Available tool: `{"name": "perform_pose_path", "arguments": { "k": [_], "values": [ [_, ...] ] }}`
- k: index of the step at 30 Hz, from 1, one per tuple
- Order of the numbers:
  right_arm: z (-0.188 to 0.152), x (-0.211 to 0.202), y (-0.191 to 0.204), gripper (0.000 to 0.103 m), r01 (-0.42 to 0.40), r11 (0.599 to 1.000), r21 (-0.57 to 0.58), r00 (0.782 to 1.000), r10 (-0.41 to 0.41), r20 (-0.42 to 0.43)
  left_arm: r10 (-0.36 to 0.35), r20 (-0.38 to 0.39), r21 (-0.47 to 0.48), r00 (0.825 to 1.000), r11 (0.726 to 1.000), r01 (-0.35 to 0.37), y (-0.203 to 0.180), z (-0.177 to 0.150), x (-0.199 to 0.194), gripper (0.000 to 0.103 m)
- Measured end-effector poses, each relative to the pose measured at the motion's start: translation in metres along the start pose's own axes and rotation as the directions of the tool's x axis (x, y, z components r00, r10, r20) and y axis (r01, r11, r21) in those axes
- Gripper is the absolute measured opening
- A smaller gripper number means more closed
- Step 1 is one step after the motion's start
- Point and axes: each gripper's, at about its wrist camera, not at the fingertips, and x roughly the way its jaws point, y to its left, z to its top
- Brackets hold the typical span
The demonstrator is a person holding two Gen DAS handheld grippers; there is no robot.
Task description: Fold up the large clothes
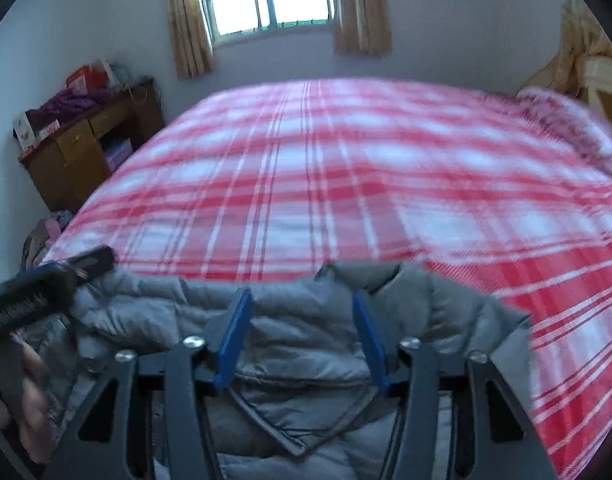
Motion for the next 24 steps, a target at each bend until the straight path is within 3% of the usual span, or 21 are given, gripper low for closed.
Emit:
{"name": "perform_pose_path", "arguments": {
  "k": [8,24],
  "values": [
    [-0.023,0.026,-0.011,0.044,-0.034,0.999,0.02,0.997,0.035,-0.066,0.027,0.007,0.014,1.0,1.0,-0.028,0.002,-0.016,0.015,0.102],
    [-0.025,0.035,0.004,0.044,0.046,0.998,-0.051,0.996,-0.05,-0.078,0.066,0.011,0.038,0.998,0.997,-0.066,-0.005,-0.015,0.021,0.102]
  ]
}}
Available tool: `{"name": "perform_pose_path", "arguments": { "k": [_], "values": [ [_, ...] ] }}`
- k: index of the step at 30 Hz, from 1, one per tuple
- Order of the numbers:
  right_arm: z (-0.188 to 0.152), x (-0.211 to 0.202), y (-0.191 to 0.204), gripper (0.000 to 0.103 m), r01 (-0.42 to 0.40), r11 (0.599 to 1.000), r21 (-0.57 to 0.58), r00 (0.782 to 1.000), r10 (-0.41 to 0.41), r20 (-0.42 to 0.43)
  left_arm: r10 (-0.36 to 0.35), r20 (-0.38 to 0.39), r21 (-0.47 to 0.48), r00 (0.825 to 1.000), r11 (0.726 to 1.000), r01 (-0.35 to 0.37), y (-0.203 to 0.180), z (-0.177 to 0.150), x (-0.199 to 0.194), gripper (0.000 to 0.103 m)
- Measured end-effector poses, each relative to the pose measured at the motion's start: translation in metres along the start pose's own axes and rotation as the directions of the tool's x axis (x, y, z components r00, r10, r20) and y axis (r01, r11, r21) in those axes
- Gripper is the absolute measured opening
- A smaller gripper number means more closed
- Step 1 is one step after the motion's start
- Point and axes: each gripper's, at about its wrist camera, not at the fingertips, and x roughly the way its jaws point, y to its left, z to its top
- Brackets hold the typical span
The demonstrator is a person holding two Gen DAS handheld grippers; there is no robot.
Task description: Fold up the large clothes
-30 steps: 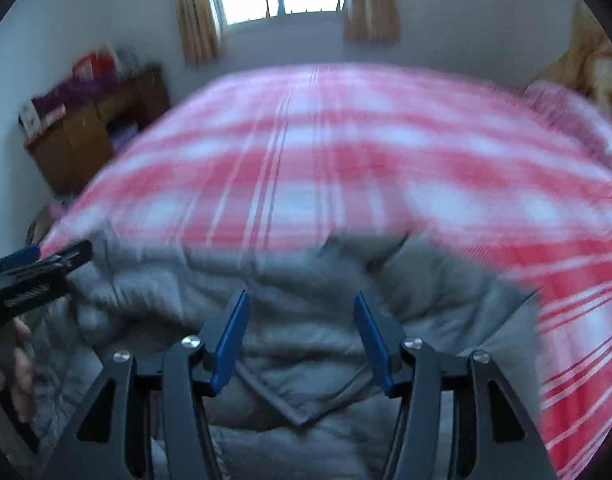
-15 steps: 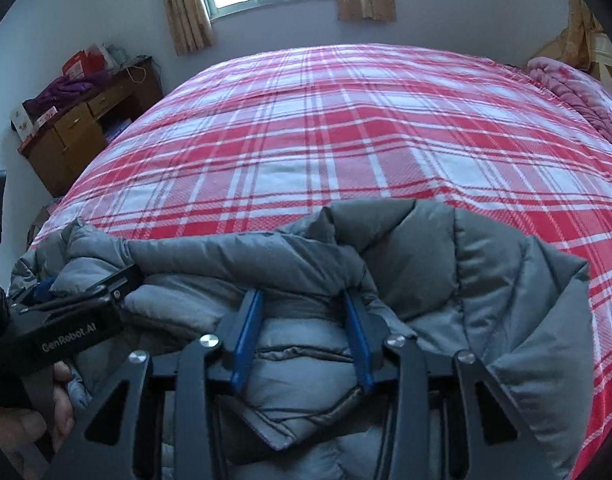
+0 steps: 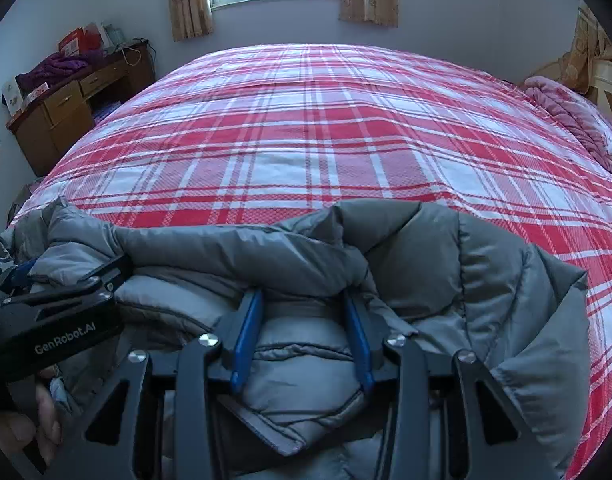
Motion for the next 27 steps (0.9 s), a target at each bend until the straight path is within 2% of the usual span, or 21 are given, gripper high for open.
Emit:
{"name": "perform_pose_path", "arguments": {
  "k": [5,8,9,10,11,12,13,14,16,19,23,27],
  "values": [
    [0.001,0.002,0.001,0.045,-0.002,1.0,0.002,1.0,0.002,-0.001,0.025,-0.005,0.022,1.0,0.999,-0.025,-0.005,0.003,0.001,0.102],
    [0.006,0.002,0.004,0.045,0.004,0.999,-0.038,1.0,-0.005,-0.03,0.038,-0.073,0.065,0.997,0.997,-0.033,-0.001,0.021,-0.007,0.102],
    [0.009,-0.002,0.001,0.045,-0.02,0.999,-0.045,0.998,0.018,-0.053,0.05,-0.055,0.047,0.997,0.998,-0.047,0.008,0.027,-0.025,0.102],
    [0.01,-0.012,-0.006,0.045,-0.044,0.999,-0.026,0.997,0.042,-0.062,0.022,-0.011,0.024,1.0,0.999,-0.022,0.019,0.029,-0.048,0.102],
    [0.011,-0.021,-0.012,0.054,-0.046,0.999,-0.009,0.997,0.046,-0.056,-0.016,0.026,0.016,1.0,1.0,0.016,0.031,0.028,-0.07,0.102],
    [0.009,-0.047,-0.027,0.068,-0.04,0.999,0.015,0.999,0.041,-0.019,-0.048,0.043,0.012,0.998,0.999,0.047,0.045,0.022,-0.093,0.102],
    [0.004,-0.068,-0.037,0.073,-0.038,0.999,0.02,0.999,0.038,0.017,-0.058,0.047,0.01,0.997,0.998,0.058,0.055,0.016,-0.107,0.102],
    [-0.004,-0.088,-0.048,0.078,-0.032,0.999,0.025,0.999,0.031,0.043,-0.066,0.059,0.01,0.996,0.998,0.066,0.07,0.002,-0.126,0.102],
    [-0.029,-0.121,-0.065,0.078,-0.037,0.999,0.031,0.998,0.036,0.055,-0.059,0.081,0.027,0.995,0.998,0.057,0.096,-0.032,-0.158,0.102],
    [-0.089,-0.164,-0.085,0.078,-0.079,0.996,0.047,0.997,0.077,0.028,-0.004,0.082,0.084,0.997,0.996,-0.003,0.131,-0.102,-0.196,0.102],
    [-0.176,-0.214,-0.093,0.078,-0.082,0.996,0.027,0.997,0.082,0.001,0.055,0.062,0.13,0.997,0.99,-0.063,0.159,-0.189,-0.229,0.102],
    [-0.233,-0.246,-0.098,0.079,-0.061,0.997,0.039,0.998,0.062,-0.008,0.095,0.069,0.103,0.993,0.989,-0.102,0.189,-0.256,-0.256,0.102]
  ]
}}
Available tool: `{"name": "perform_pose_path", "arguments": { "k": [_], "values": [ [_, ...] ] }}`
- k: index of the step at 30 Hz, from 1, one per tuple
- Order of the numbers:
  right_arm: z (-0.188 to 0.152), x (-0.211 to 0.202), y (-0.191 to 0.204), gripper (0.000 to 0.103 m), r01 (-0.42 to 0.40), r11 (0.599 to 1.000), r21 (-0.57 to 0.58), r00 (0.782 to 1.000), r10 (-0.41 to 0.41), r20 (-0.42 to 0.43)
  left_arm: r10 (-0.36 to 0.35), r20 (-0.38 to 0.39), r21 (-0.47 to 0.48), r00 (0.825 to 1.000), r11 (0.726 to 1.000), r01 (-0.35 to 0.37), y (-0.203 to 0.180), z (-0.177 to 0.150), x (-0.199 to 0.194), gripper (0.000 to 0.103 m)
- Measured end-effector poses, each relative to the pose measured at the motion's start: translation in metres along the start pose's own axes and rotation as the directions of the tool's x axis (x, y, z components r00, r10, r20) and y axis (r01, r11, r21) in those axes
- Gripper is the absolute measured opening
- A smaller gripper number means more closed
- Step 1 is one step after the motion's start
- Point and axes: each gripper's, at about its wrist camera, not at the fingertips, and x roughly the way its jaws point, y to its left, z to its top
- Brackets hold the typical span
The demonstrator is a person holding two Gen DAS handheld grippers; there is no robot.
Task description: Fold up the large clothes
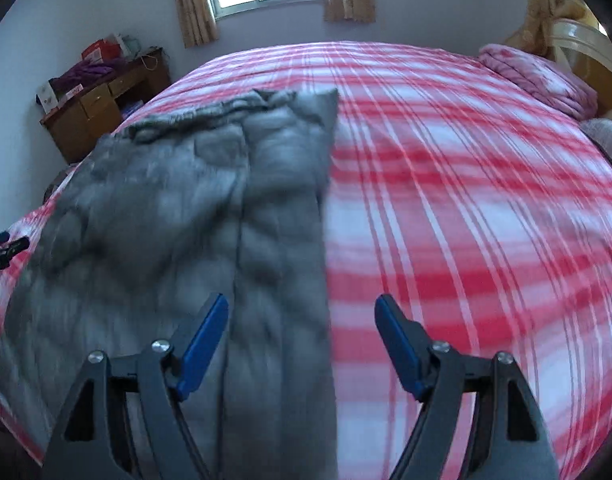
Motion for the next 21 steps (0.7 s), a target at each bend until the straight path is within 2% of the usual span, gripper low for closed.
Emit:
{"name": "perform_pose_path", "arguments": {
  "k": [2,6,11,15,16,17,18,19,20,21],
  "values": [
    [-0.028,-0.015,-0.002,0.079,0.017,1.0,0.022,1.0,-0.017,0.002,-0.012,-0.027,-0.035,1.0,0.999,0.011,0.008,-0.021,-0.004,0.102],
    [-0.058,-0.026,0.0,0.079,0.012,0.999,0.034,1.0,-0.012,-0.012,-0.034,-0.073,-0.075,0.997,0.997,0.028,0.017,-0.059,-0.01,0.102],
    [-0.086,-0.041,0.001,0.079,-0.019,0.998,0.057,0.999,0.02,-0.025,-0.053,-0.068,-0.12,0.996,0.992,0.044,0.021,-0.087,-0.024,0.102],
    [-0.118,-0.048,0.002,0.079,-0.063,0.994,0.089,0.995,0.069,-0.07,-0.034,-0.052,-0.067,0.998,0.997,0.03,0.015,-0.102,-0.034,0.1],
    [-0.124,-0.05,0.005,0.077,-0.063,0.995,0.072,0.996,0.068,-0.064,-0.029,-0.043,-0.052,0.999,0.998,0.026,0.013,-0.103,-0.036,0.087],
    [-0.128,-0.052,0.009,0.061,-0.059,0.997,0.049,0.996,0.062,-0.057,-0.029,-0.03,-0.023,0.999,0.999,0.029,0.01,-0.105,-0.04,0.069],
    [-0.131,-0.053,0.012,0.033,-0.071,0.997,0.021,0.995,0.072,-0.062,-0.074,-0.045,-0.011,0.996,0.997,0.074,0.009,-0.106,-0.042,0.008],
    [-0.13,-0.054,0.013,0.021,-0.117,0.993,0.028,0.991,0.118,-0.062,-0.156,-0.068,-0.034,0.985,0.988,0.154,0.01,-0.105,-0.043,0.001],
    [-0.128,-0.057,0.011,0.014,-0.165,0.985,0.059,0.984,0.168,-0.052,-0.17,-0.051,-0.058,0.984,0.984,0.167,0.012,-0.104,-0.049,0.001],
    [-0.125,-0.061,0.01,0.011,-0.175,0.982,0.07,0.983,0.178,-0.042,-0.157,-0.021,-0.04,0.987,0.987,0.156,0.012,-0.102,-0.06,0.001]
  ]
}}
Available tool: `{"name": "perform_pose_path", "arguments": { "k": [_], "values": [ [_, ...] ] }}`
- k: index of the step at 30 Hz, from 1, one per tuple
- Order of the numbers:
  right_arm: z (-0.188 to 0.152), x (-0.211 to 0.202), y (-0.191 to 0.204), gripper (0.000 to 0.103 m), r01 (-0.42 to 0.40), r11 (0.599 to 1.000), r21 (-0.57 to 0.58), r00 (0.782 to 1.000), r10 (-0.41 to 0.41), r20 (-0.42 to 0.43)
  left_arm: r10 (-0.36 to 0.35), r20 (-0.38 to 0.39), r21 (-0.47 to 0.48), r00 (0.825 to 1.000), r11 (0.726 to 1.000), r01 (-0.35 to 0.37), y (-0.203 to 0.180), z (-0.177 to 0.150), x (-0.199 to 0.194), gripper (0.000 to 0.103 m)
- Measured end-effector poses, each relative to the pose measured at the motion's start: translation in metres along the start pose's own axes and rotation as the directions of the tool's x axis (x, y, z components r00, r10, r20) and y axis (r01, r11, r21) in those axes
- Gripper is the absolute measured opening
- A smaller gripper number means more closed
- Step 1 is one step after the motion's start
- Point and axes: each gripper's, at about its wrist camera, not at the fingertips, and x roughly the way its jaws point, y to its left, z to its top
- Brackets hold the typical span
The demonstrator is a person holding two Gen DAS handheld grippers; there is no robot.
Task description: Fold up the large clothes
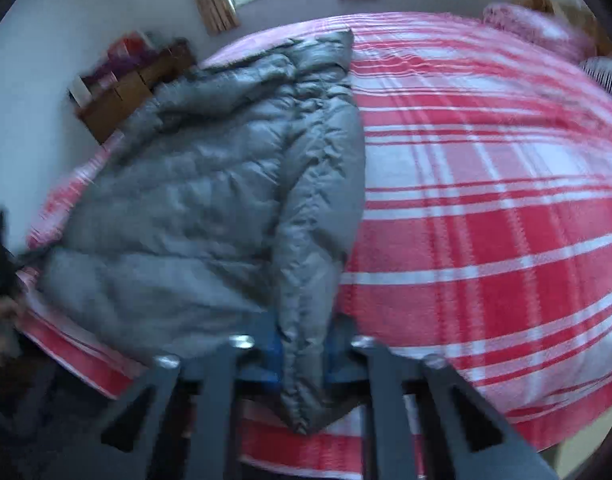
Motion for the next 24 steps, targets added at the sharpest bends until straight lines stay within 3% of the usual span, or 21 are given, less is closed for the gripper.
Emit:
{"name": "perform_pose_path", "arguments": {
  "k": [5,8,10,12,15,17,19,21,23,24],
  "values": [
    [0.017,-0.048,0.007,0.01,-0.053,0.999,-0.013,0.991,0.054,0.123,-0.088,0.127,-0.026,0.988,0.995,0.092,0.011,0.01,-0.065,0.001],
    [0.026,-0.086,0.011,0.009,-0.079,0.997,-0.026,0.978,0.082,0.191,-0.156,0.22,-0.041,0.963,0.985,0.169,0.023,0.016,-0.119,0.0],
    [0.03,-0.12,0.016,0.009,-0.108,0.993,-0.038,0.964,0.114,0.241,-0.205,0.279,-0.05,0.938,0.973,0.227,0.031,0.022,-0.153,0.0],
    [0.036,-0.154,0.024,0.009,-0.123,0.99,-0.067,0.943,0.137,0.302,-0.196,0.36,-0.042,0.912,0.973,0.226,0.037,0.033,-0.185,0.0],
    [0.052,-0.193,0.031,0.009,-0.12,0.988,-0.092,0.904,0.147,0.402,-0.188,0.402,-0.043,0.896,0.974,0.224,0.045,0.065,-0.19,0.0],
    [0.071,-0.195,0.028,0.009,-0.121,0.989,-0.085,0.891,0.146,0.431,-0.134,0.408,-0.074,0.903,0.981,0.179,0.054,0.101,-0.166,0.0],
    [0.11,-0.174,0.019,0.009,-0.125,0.991,-0.048,0.887,0.133,0.442,-0.149,0.38,-0.089,0.913,0.977,0.196,0.059,0.133,-0.131,0.0],
    [0.142,-0.142,0.014,0.009,-0.121,0.993,-0.012,0.894,0.114,0.434,-0.052,0.291,-0.14,0.955,0.985,0.097,0.056,0.158,-0.084,0.0],
    [0.165,-0.108,0.01,0.009,-0.135,0.99,0.041,0.91,0.107,0.401,-0.134,0.245,-0.167,0.96,0.97,0.178,0.053,0.156,-0.066,0.0],
    [0.168,-0.099,0.009,0.009,-0.149,0.986,0.068,0.915,0.111,0.389,-0.128,0.231,-0.16,0.965,0.973,0.167,0.05,0.15,-0.062,0.0]
  ]
}}
